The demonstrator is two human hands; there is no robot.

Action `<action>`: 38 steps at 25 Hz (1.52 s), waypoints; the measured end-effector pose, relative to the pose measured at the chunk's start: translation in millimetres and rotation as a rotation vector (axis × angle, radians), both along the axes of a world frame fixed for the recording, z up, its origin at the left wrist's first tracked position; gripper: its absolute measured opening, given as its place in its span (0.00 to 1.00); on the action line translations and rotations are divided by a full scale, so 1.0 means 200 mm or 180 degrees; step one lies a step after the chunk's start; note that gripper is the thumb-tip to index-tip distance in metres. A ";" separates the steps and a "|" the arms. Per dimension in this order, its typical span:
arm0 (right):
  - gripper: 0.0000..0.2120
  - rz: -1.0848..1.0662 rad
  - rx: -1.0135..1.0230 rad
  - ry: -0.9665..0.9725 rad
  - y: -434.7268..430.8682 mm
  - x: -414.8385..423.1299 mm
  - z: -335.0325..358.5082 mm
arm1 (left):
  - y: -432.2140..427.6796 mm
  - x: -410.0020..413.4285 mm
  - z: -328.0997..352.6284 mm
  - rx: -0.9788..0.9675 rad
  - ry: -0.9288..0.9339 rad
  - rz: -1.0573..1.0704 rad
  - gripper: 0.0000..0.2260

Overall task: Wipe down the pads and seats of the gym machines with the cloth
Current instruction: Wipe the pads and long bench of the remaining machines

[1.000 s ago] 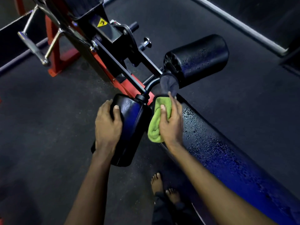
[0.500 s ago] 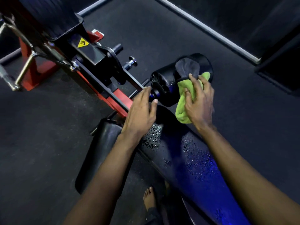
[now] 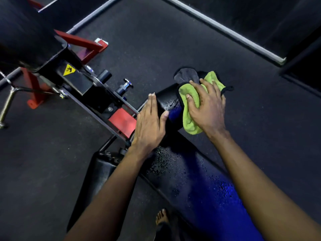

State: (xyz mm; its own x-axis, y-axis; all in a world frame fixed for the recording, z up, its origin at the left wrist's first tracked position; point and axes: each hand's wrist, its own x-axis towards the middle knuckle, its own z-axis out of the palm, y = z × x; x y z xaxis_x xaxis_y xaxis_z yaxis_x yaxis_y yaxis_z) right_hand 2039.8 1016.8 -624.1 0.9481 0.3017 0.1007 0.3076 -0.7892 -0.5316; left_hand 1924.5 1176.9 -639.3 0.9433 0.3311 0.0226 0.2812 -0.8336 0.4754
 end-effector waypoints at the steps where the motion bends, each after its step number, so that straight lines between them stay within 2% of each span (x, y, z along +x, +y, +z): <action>1: 0.22 -0.0006 0.0040 -0.0041 0.02 -0.02 0.00 | -0.01 0.00 -0.01 0.0023 -0.0010 0.0043 0.31; 5: 0.22 0.0573 -0.0131 -0.0114 0.04 -0.16 -0.03 | -0.03 0.00 -0.05 0.0072 -0.0025 0.0131 0.31; 8: 0.21 0.0884 -0.0264 -0.0122 0.04 -0.06 0.01 | -0.03 0.01 -0.06 0.0002 -0.0032 0.0234 0.31; 10: 0.21 0.0707 -0.0206 -0.0148 0.03 0.06 0.02 | -0.04 0.02 -0.05 0.0010 -0.0062 0.0280 0.30; 12: 0.20 0.0227 -0.0069 -0.0062 0.02 0.14 0.02 | -0.04 0.01 -0.04 0.0015 0.0002 0.0269 0.30; 14: 0.20 -0.0152 0.0024 -0.0028 0.06 0.12 0.03 | -0.03 0.01 -0.03 0.0042 0.0077 0.0196 0.30; 15: 0.20 -0.0098 -0.0007 -0.0022 0.09 0.08 0.04 | -0.02 0.02 -0.03 0.0040 0.0123 0.0170 0.29; 19: 0.21 0.1030 -0.0493 -0.0099 0.08 0.01 0.05 | 0.06 0.02 -0.01 0.0300 0.0360 0.0122 0.26; 20: 0.22 0.0984 -0.0526 -0.0116 0.05 0.07 0.05 | 0.09 0.01 -0.02 0.0415 0.0388 0.0052 0.26; 24: 0.21 -0.0114 -0.0573 0.0058 0.10 0.21 0.07 | 0.15 -0.02 -0.04 0.0396 0.0369 -0.0133 0.26; 25: 0.22 -0.0094 -0.0707 0.0050 0.16 0.18 0.08 | 0.15 -0.02 -0.05 0.0373 0.0364 -0.0098 0.27; 29: 0.21 0.0938 -0.0922 -0.0112 0.29 -0.02 0.12 | 0.13 -0.01 -0.06 0.0361 0.0355 -0.0021 0.27; 31: 0.21 0.1065 -0.0810 -0.0126 0.23 0.03 0.11 | 0.13 -0.01 -0.05 0.0350 0.0315 -0.0019 0.26; 33: 0.22 0.0617 -0.0656 -0.0089 0.13 0.12 0.07 | 0.13 0.00 -0.04 0.0322 0.0326 -0.0007 0.27; 36: 0.20 -0.0443 -0.0085 -0.0062 0.04 0.20 0.04 | 0.12 0.00 -0.04 0.0241 0.0309 0.0026 0.27; 38: 0.21 -0.0466 -0.0129 -0.0039 0.10 0.11 0.06 | 0.12 0.00 -0.04 0.0162 0.0246 0.0103 0.27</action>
